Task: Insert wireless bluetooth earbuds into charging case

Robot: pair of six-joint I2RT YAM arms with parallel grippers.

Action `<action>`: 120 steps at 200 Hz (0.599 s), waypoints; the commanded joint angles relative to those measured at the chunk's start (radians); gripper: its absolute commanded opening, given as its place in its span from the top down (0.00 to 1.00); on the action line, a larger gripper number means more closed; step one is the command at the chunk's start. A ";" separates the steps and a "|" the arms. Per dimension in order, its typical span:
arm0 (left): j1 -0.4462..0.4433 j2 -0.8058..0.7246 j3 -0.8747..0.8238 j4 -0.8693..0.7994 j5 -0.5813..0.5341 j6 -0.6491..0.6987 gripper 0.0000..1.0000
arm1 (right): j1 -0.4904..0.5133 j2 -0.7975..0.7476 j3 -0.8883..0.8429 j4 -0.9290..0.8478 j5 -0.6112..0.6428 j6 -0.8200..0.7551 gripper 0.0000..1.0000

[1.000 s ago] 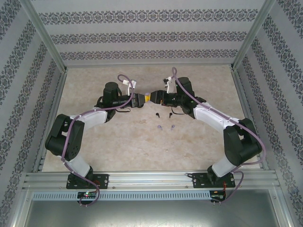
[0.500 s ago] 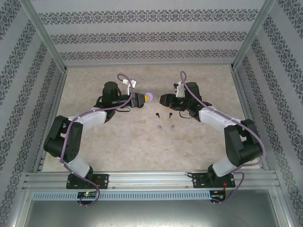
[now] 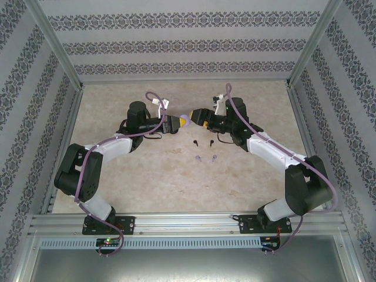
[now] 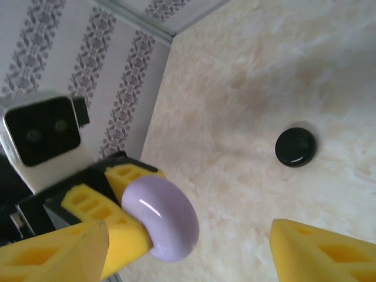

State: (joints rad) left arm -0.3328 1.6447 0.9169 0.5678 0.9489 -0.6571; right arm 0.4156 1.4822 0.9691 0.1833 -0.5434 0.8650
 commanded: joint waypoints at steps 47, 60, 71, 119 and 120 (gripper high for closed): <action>-0.024 -0.045 0.007 0.004 -0.099 0.061 1.00 | 0.112 0.061 0.055 0.073 0.287 0.493 0.16; -0.028 -0.043 0.007 0.010 -0.111 0.062 1.00 | 0.130 0.084 0.070 0.082 0.305 0.526 0.17; -0.031 -0.043 0.007 0.014 -0.117 0.061 1.00 | 0.142 0.102 0.083 0.088 0.318 0.543 0.18; -0.038 -0.037 0.014 0.014 -0.122 0.065 1.00 | 0.168 0.164 0.110 0.140 0.318 0.605 0.30; -0.039 -0.037 0.015 0.014 -0.122 0.065 1.00 | 0.169 0.165 0.109 0.140 0.318 0.605 0.31</action>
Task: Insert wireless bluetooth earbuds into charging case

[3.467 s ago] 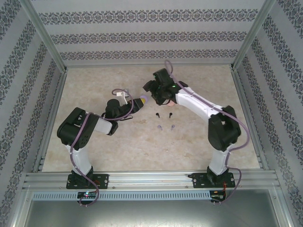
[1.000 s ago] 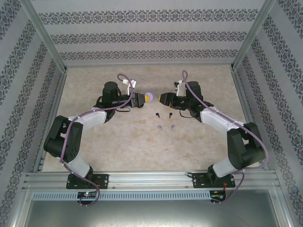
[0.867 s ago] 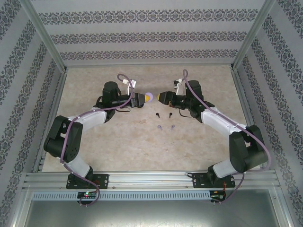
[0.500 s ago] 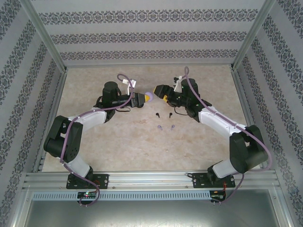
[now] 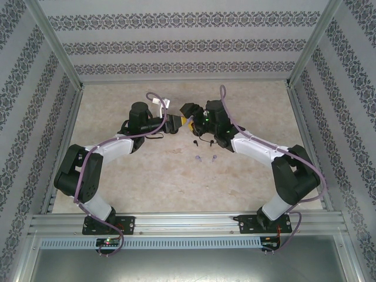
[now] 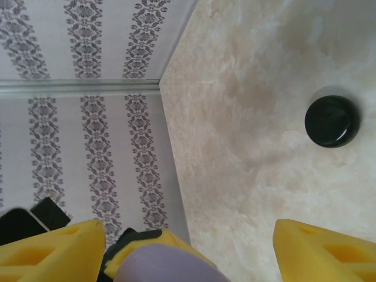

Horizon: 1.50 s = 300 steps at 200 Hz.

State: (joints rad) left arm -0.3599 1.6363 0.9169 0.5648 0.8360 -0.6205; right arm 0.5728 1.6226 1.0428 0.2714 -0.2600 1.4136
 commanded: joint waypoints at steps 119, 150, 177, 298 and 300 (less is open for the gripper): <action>-0.013 -0.035 0.016 -0.017 -0.014 0.057 0.69 | 0.006 0.029 0.008 0.071 0.051 0.077 0.69; -0.014 -0.038 0.015 -0.019 -0.016 0.061 0.67 | 0.003 0.029 0.005 0.071 0.050 0.078 0.70; -0.012 -0.034 0.014 -0.015 -0.017 0.059 0.69 | -0.001 0.031 0.000 0.073 0.045 0.084 0.70; -0.013 -0.023 0.021 0.002 -0.010 0.041 1.00 | -0.072 -0.124 -0.098 0.013 -0.005 -0.076 0.20; -0.013 -0.024 0.022 0.002 -0.009 0.042 1.00 | -0.076 -0.131 -0.104 0.009 -0.007 -0.088 0.20</action>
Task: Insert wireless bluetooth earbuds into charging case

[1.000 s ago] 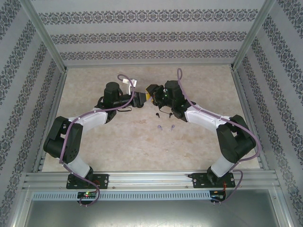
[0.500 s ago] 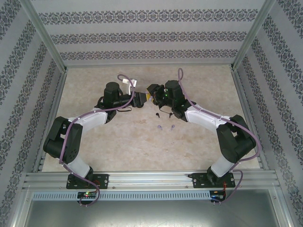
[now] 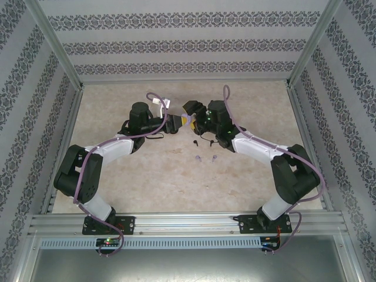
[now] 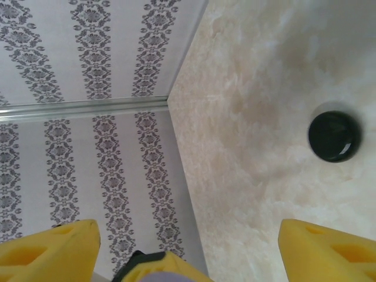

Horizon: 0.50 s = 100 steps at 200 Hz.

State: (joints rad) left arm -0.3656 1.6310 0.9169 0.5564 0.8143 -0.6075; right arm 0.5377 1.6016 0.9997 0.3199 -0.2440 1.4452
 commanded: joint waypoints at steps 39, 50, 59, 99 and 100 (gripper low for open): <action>-0.007 -0.002 0.061 -0.023 0.055 0.049 1.00 | -0.149 -0.157 -0.080 -0.056 -0.243 -0.442 0.23; -0.006 0.005 0.077 -0.040 0.073 0.056 1.00 | -0.167 -0.154 -0.065 -0.060 -0.313 -0.540 0.25; -0.006 0.011 0.093 -0.056 0.090 0.062 1.00 | -0.176 -0.152 -0.057 -0.062 -0.361 -0.607 0.26; -0.007 0.024 0.136 -0.098 0.134 0.078 1.00 | -0.176 -0.110 0.003 -0.089 -0.463 -0.702 0.30; -0.006 0.024 0.137 -0.099 0.134 0.078 1.00 | -0.176 -0.110 0.003 -0.089 -0.463 -0.703 0.30</action>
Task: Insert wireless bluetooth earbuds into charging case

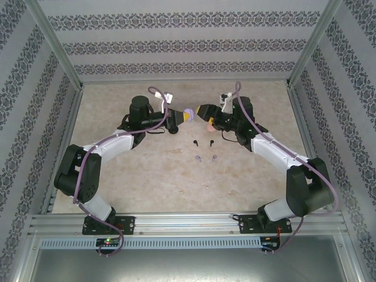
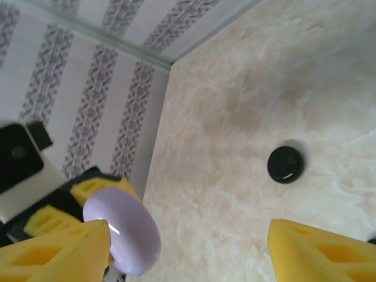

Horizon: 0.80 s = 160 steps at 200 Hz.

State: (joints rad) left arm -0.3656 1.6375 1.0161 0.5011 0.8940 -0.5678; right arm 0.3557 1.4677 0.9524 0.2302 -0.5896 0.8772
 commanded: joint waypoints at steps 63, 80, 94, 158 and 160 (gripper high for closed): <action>-0.008 0.020 0.049 -0.055 0.068 0.039 1.00 | 0.028 0.091 0.076 0.002 -0.084 -0.136 0.36; -0.007 0.013 0.047 -0.051 0.074 0.036 1.00 | 0.012 0.116 0.065 0.020 -0.074 -0.125 0.40; -0.007 0.003 0.045 -0.051 0.077 0.036 1.00 | -0.007 0.129 0.042 0.039 -0.066 -0.110 0.43; -0.009 -0.024 0.027 -0.036 0.073 0.029 1.00 | -0.048 0.124 -0.036 0.054 -0.072 -0.103 0.46; -0.007 -0.024 0.027 -0.035 0.072 0.029 1.00 | -0.049 0.121 -0.037 0.052 -0.072 -0.104 0.46</action>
State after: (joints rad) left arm -0.3656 1.6539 1.0367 0.4095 0.9195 -0.5533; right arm 0.3267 1.5810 0.9581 0.2958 -0.6891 0.7788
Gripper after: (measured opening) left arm 0.188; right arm 0.541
